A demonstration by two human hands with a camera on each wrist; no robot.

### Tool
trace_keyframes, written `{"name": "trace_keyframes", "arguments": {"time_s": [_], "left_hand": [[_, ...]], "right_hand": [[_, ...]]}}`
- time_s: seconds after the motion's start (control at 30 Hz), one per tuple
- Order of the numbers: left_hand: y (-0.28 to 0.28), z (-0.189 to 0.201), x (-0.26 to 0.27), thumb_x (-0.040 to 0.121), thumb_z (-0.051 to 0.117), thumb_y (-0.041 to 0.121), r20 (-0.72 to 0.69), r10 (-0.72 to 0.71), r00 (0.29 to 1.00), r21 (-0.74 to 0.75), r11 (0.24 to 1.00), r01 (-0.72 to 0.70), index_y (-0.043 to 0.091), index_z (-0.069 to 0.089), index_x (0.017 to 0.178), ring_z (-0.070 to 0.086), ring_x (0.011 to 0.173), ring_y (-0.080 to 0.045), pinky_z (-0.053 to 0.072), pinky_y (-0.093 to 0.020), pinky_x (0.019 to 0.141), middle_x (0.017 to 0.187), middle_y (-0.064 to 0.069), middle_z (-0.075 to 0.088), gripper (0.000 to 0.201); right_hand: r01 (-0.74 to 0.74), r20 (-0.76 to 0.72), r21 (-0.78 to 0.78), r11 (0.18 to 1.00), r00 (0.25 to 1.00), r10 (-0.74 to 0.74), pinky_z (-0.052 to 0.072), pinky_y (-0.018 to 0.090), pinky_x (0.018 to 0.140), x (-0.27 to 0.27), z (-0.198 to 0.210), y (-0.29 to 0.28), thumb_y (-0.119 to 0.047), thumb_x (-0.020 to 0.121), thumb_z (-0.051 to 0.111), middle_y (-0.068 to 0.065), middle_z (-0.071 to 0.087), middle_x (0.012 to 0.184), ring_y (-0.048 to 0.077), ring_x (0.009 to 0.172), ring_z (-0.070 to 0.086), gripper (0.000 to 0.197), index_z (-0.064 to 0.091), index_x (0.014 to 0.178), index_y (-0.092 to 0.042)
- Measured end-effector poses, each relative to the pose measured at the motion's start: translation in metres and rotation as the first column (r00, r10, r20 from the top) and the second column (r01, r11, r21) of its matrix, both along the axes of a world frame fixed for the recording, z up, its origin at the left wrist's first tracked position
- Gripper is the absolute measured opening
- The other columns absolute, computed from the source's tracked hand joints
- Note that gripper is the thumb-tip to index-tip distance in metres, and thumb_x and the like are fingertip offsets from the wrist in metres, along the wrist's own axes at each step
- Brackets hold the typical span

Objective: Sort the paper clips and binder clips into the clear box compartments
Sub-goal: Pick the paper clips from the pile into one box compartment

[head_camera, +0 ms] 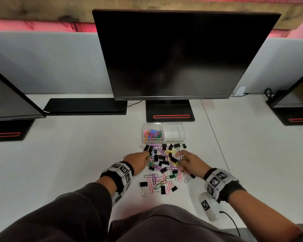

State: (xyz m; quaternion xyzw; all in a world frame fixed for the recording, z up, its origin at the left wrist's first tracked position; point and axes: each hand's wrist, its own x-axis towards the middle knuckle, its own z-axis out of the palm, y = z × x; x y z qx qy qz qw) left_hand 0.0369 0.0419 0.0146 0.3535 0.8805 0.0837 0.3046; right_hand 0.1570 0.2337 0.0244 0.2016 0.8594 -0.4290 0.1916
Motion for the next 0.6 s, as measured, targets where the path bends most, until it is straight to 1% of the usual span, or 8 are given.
{"name": "trace_keyframes", "arguments": {"time_s": [0.07, 0.13, 0.2, 0.23, 0.33, 0.43, 0.5, 0.6], "left_hand": [[-0.001, -0.003, 0.0, 0.096, 0.037, 0.025, -0.038, -0.014, 0.999, 0.011, 1.0, 0.014, 0.012, 0.051, 0.116, 0.059, 0.089, -0.027, 0.042, -0.029, 0.075, 0.1, -0.006, 0.064, 0.028], [-0.003, -0.004, -0.002, 0.094, 0.043, 0.031, -0.102, -0.071, 0.992, -0.012, 0.997, 0.07, 0.015, 0.049, 0.119, 0.057, 0.085, -0.024, 0.042, -0.028, 0.074, 0.094, -0.003, 0.062, 0.031], [-0.005, -0.009, -0.006, 0.094, 0.045, 0.033, -0.139, -0.14, 0.98, -0.049, 0.99, 0.134, 0.017, 0.044, 0.127, 0.06, 0.102, -0.025, 0.045, -0.03, 0.083, 0.112, -0.005, 0.064, 0.037], [-0.006, -0.012, -0.007, 0.094, 0.046, 0.034, -0.142, -0.16, 0.977, -0.06, 0.986, 0.153, 0.018, 0.042, 0.129, 0.059, 0.109, -0.024, 0.045, -0.03, 0.087, 0.12, -0.004, 0.062, 0.039], [-0.005, -0.016, -0.01, 0.092, 0.049, 0.04, -0.139, -0.173, 0.975, -0.07, 0.984, 0.165, 0.019, 0.043, 0.129, 0.057, 0.114, -0.023, 0.045, -0.031, 0.09, 0.125, -0.002, 0.06, 0.043], [0.002, -0.018, -0.008, 0.091, 0.05, 0.043, -0.142, -0.192, 0.971, -0.059, 0.981, 0.185, 0.018, 0.045, 0.129, 0.056, 0.114, -0.022, 0.045, -0.031, 0.09, 0.124, -0.002, 0.061, 0.045], [0.007, -0.018, -0.005, 0.091, 0.05, 0.043, -0.152, -0.208, 0.966, -0.072, 0.977, 0.199, 0.017, 0.045, 0.129, 0.056, 0.115, -0.023, 0.045, -0.032, 0.091, 0.124, -0.004, 0.061, 0.046], [0.012, -0.019, -0.003, 0.089, 0.052, 0.046, -0.157, -0.206, 0.966, -0.093, 0.977, 0.193, 0.015, 0.046, 0.127, 0.055, 0.117, -0.024, 0.044, -0.034, 0.093, 0.126, -0.004, 0.06, 0.049]], "right_hand": [[-0.164, 0.018, 0.108, 0.98, 0.986, 0.163, 0.039, 0.02, 0.05, -0.005, -0.006, -0.015, -0.012, 0.097, 0.035, -0.004, 0.054, 0.071, 0.01, 0.051, 0.043, 0.033, 0.042, 0.129, -0.017], [-0.29, 0.054, 0.24, 0.926, 0.957, 0.286, 0.049, 0.028, 0.064, -0.005, -0.013, -0.022, -0.019, 0.099, 0.033, 0.002, 0.063, 0.083, 0.019, 0.062, 0.056, 0.034, 0.04, 0.132, -0.019], [-0.378, 0.089, 0.329, 0.865, 0.925, 0.37, 0.05, 0.032, 0.08, -0.002, -0.017, -0.022, -0.024, 0.099, 0.033, 0.009, 0.068, 0.101, 0.026, 0.083, 0.064, 0.035, 0.041, 0.132, -0.021], [-0.392, 0.089, 0.337, 0.856, 0.918, 0.386, 0.049, 0.03, 0.079, 0.0, -0.017, -0.021, -0.026, 0.098, 0.035, 0.009, 0.069, 0.104, 0.025, 0.085, 0.064, 0.033, 0.044, 0.13, -0.022], [-0.238, 0.002, 0.344, 0.908, 0.968, 0.253, 0.041, 0.021, 0.058, -0.001, -0.013, -0.01, -0.033, 0.095, 0.043, 0.001, 0.068, 0.087, 0.016, 0.068, 0.057, 0.023, 0.052, 0.113, -0.022], [-0.037, 0.002, 0.386, 0.922, 0.999, 0.039, 0.035, 0.022, 0.052, -0.007, -0.013, 0.007, -0.037, 0.091, 0.049, -0.006, 0.056, 0.066, 0.018, 0.066, 0.055, 0.014, 0.049, 0.094, -0.023], [-0.121, 0.09, 0.403, 0.907, 0.992, 0.093, 0.038, 0.026, 0.06, -0.011, -0.017, 0.008, -0.038, 0.089, 0.052, 0.0, 0.062, 0.079, 0.021, 0.078, 0.059, 0.018, 0.049, 0.097, -0.022], [-0.228, 0.147, 0.456, 0.86, 0.973, 0.18, 0.041, 0.028, 0.073, -0.015, -0.024, -0.001, -0.036, 0.088, 0.055, 0.007, 0.065, 0.106, 0.025, 0.098, 0.061, 0.033, 0.051, 0.113, -0.016]]}}
